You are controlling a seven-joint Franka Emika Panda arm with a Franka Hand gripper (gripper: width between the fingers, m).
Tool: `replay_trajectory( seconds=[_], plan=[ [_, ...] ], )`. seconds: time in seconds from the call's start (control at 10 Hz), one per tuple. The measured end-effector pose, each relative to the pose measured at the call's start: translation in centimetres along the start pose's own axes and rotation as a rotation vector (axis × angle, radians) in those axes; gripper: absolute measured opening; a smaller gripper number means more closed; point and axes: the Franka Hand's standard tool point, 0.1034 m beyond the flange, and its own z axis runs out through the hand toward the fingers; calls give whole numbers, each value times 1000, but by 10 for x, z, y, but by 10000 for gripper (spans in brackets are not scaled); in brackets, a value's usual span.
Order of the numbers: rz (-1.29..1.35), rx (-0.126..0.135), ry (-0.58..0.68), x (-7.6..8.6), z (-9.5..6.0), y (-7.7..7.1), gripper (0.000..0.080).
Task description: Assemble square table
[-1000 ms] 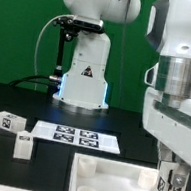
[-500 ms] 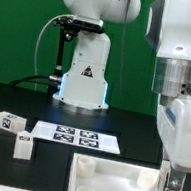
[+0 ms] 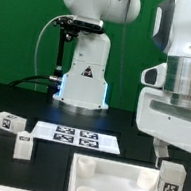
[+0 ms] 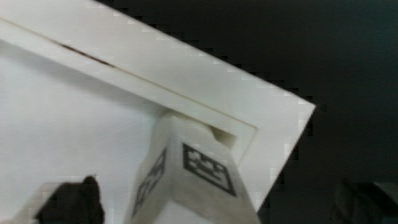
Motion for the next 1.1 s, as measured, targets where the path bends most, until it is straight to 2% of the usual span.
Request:
replay_trajectory(
  seconds=[0.3, 0.5, 0.7, 1.1],
  plan=[
    [-66, 2, 1, 3, -1, 0, 648],
    [-97, 35, 14, 18, -31, -4, 648],
    [-101, 28, 14, 16, -25, -3, 648],
    [-100, 28, 14, 16, -24, -3, 648]
  ],
)
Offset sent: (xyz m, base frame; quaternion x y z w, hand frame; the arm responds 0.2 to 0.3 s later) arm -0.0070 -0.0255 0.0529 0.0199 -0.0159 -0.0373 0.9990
